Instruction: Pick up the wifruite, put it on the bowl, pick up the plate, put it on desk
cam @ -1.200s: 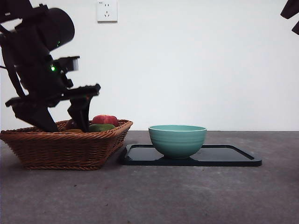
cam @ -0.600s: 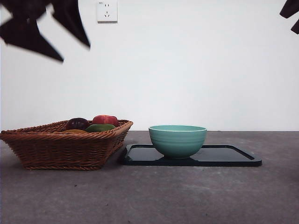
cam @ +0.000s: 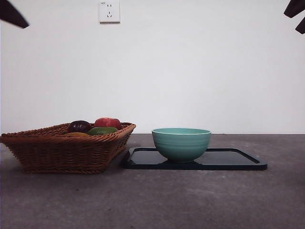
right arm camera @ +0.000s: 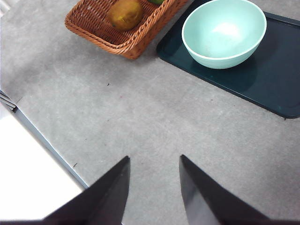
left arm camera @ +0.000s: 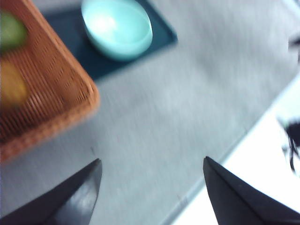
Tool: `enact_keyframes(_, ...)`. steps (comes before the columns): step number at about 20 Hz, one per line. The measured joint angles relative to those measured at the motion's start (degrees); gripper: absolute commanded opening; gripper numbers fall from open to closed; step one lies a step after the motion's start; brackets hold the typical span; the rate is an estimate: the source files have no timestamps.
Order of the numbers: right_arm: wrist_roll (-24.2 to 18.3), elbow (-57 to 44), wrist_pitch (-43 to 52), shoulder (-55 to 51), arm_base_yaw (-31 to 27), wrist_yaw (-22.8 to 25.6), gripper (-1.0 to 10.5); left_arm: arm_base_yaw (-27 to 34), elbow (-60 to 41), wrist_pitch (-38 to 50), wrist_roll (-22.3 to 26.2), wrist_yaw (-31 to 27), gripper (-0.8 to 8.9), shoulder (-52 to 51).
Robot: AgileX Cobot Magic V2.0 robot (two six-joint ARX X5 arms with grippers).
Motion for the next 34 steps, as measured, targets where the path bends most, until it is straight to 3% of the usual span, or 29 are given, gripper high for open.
enact_keyframes(16, 0.4, 0.0, 0.1, 0.0, 0.0, 0.1, 1.7, 0.0, 0.0, 0.3, 2.3, 0.4, 3.42, 0.0)
enact_keyframes(21, 8.2, 0.1, 8.0, 2.3, -0.2, 2.1, 1.7, 0.0, 0.0, 0.5, 2.3, 0.4, 3.42, 0.0)
enact_keyframes(25, 11.6, 5.5, 9.9, 12.1, -1.9, 5.9, 2.5, 0.0, 0.0, 0.5, 2.3, 0.4, 3.42, 0.0)
enact_keyframes(34, 9.2, 25.2, 10.7, 39.6, -6.4, 7.4, 2.5, 0.0, 0.0, 0.5, 2.7, 0.4, 3.42, 0.0)
